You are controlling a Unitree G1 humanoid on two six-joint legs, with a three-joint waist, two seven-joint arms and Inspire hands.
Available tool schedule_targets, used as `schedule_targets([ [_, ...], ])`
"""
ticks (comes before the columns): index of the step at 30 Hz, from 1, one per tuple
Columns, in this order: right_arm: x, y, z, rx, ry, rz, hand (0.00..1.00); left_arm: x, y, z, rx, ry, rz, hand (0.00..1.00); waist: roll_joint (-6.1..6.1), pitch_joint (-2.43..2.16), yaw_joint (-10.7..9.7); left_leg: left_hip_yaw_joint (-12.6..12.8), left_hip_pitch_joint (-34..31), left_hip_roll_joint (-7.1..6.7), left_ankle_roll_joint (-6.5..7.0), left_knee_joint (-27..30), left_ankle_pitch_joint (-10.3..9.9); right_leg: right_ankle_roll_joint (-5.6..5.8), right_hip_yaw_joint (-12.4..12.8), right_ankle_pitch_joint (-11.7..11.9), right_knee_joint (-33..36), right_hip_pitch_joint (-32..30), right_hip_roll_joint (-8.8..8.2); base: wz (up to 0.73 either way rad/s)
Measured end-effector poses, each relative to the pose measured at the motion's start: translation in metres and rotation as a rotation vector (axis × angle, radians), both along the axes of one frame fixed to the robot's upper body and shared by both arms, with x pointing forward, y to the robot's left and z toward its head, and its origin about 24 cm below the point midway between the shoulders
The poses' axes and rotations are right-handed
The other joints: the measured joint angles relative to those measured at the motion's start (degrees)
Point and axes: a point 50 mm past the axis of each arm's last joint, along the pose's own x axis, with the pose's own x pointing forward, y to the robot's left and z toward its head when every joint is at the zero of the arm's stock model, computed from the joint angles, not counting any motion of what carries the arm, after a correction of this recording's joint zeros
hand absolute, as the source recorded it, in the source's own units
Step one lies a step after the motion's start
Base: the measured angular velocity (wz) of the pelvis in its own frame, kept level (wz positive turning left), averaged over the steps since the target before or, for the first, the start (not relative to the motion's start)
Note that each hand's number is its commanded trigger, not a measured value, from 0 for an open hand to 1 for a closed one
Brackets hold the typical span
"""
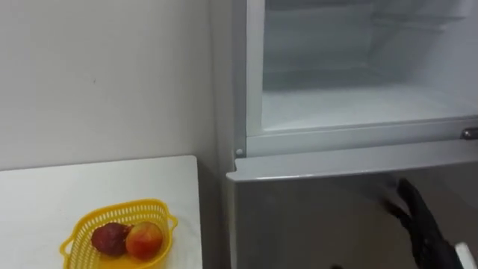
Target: Retrieve from the upper fridge
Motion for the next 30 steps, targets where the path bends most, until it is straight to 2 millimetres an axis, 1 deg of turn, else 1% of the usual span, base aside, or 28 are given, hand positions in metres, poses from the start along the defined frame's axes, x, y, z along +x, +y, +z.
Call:
schedule_targets([
  [1, -0.009, -0.008, -0.01, 0.029, 0.055, -0.071, 0.0, -0.003, 0.0, 0.0, 0.0, 0.006, 0.004, 0.0, 0.0, -0.05, -0.1, 0.19, -0.62, -0.05, 0.02, -0.01, 0.01, 0.01, 0.25, -0.01, 0.47, -0.64, -0.01, -0.2],
  [2, -0.012, -0.012, -0.012, 0.041, 0.069, -0.103, 0.0, -0.002, 0.0, 0.0, 0.0, 0.004, 0.005, 0.0, 0.19, 0.05, -0.14, 0.37, -0.88, -0.07, 0.03, 0.0, 0.02, 0.01, 0.46, -0.01, 0.71, -1.04, 0.0, -0.17],
  [3, -0.015, -0.017, -0.015, 0.07, 0.078, -0.159, 0.0, -0.002, -0.001, 0.0, 0.001, 0.003, 0.006, 0.0, 0.36, 0.22, -0.61, 0.6, -1.5, -0.06, 0.04, 0.17, 0.03, 0.01, 0.67, 0.0, 0.76, -1.73, 0.03, -0.13],
  [4, -0.017, -0.023, -0.014, 0.095, 0.065, -0.213, 0.0, -0.002, -0.001, 0.0, 0.005, 0.001, 0.008, 0.0, 0.76, 0.29, -0.87, 0.61, -1.61, -0.07, 0.04, 0.24, 0.04, 0.01, 0.84, 0.01, 0.73, -1.89, 0.06, -0.09],
  [5, -0.019, -0.029, -0.013, 0.117, 0.05, -0.266, 0.0, -0.002, -0.001, 0.0, 0.01, 0.0, 0.01, 0.0, 0.88, 0.22, -0.99, 0.62, -1.47, -0.07, 0.04, 0.27, 0.04, 0.01, 1.1, -0.01, 0.61, -1.73, 0.16, 0.0],
  [8, -0.02, -0.038, -0.01, 0.137, 0.019, -0.352, 0.0, -0.003, -0.001, 0.0, 0.011, 0.001, 0.011, 0.0, 0.76, 0.27, -0.93, 0.62, -1.45, -0.05, 0.03, 0.46, 0.04, 0.0, 1.22, -0.06, 0.45, -1.76, 0.21, 0.0],
  [11, -0.022, -0.043, -0.01, 0.174, 0.004, -0.431, 0.0, -0.007, -0.001, 0.0, 0.008, 0.006, 0.032, 0.0, 0.27, 0.23, -1.07, 0.61, -1.36, -0.08, 0.02, 0.46, 0.04, 0.06, 1.18, -0.15, 0.15, -1.77, 0.17, 0.0],
  [13, -0.024, -0.047, -0.016, 0.229, 0.013, -0.497, 0.0, -0.008, -0.001, 0.0, 0.01, 0.01, 0.034, 0.0, -0.19, 0.21, -1.23, 0.59, -1.31, -0.13, 0.02, 0.46, 0.04, 0.12, 1.15, -0.18, -0.43, -1.72, 0.14, 0.04],
  [16, -0.029, -0.05, -0.02, 0.302, 0.015, -0.582, 0.0, -0.013, -0.001, 0.0, 0.01, 0.021, 0.037, 0.0, -0.44, 0.23, -1.32, 0.58, -1.33, -0.14, 0.02, 0.45, 0.04, 0.12, 1.15, -0.18, -0.42, -1.72, 0.14, 0.0],
  [18, -0.031, -0.051, -0.021, 0.312, 0.012, -0.626, 0.0, -0.014, -0.001, 0.0, 0.01, 0.025, 0.038, 0.0, -0.47, 0.26, -1.51, 0.56, -1.38, -0.13, 0.02, 0.43, 0.04, 0.12, 1.13, -0.18, -0.37, -1.7, 0.17, 0.0],
  [20, -0.034, -0.054, -0.021, 0.324, 0.008, -0.67, 0.0, -0.012, -0.001, 0.0, 0.01, 0.018, 0.037, 0.0, -0.61, 0.3, -1.58, 0.56, -1.48, -0.12, 0.02, 0.43, 0.04, 0.13, 1.1, -0.19, -0.45, -1.71, 0.18, 0.0],
  [24, -0.038, -0.058, -0.021, 0.358, -0.003, -0.757, 0.0, -0.005, -0.001, 0.002, 0.009, -0.017, 0.032, 0.0, -1.36, 0.57, -1.79, 0.49, -1.65, -0.12, 0.02, 0.43, 0.04, 0.16, 0.93, -0.25, -0.75, -1.85, 0.14, 0.01],
  [26, -0.041, -0.064, -0.021, 0.422, -0.026, -0.817, 0.0, -0.002, 0.001, 0.003, 0.016, -0.037, 0.046, 0.0, -1.81, 0.5, -1.83, 0.48, -1.96, -0.12, 0.02, 0.44, 0.04, 0.16, 0.77, -0.25, -0.43, -1.99, 0.09, 0.05],
  [27, -0.044, -0.072, -0.019, 0.455, -0.05, -0.873, 0.0, -0.003, 0.004, 0.004, 0.024, -0.042, 0.057, 0.0, -2.13, 0.41, -1.97, 0.39, -2.25, -0.15, 0.02, 0.46, 0.04, 0.19, 0.48, -0.27, -0.44, -1.98, 0.02, 0.13],
  [28, -0.047, -0.081, -0.015, 0.481, -0.079, -0.936, 0.0, -0.002, 0.007, 0.005, 0.032, -0.05, 0.073, 0.0, -2.41, 0.43, -2.11, 0.14, -2.48, -0.18, 0.02, 0.5, 0.04, 0.23, 0.07, -0.3, -0.44, -2.06, -0.06, 0.14],
  [30, -0.049, -0.093, -0.008, 0.505, -0.135, -1.013, 0.0, -0.003, 0.01, 0.007, 0.04, -0.056, 0.088, 0.0, -2.82, 0.38, -2.63, -0.15, -2.52, -0.19, 0.02, 0.5, 0.05, 0.22, -0.21, -0.29, -0.46, -2.2, -0.07, 0.09],
])
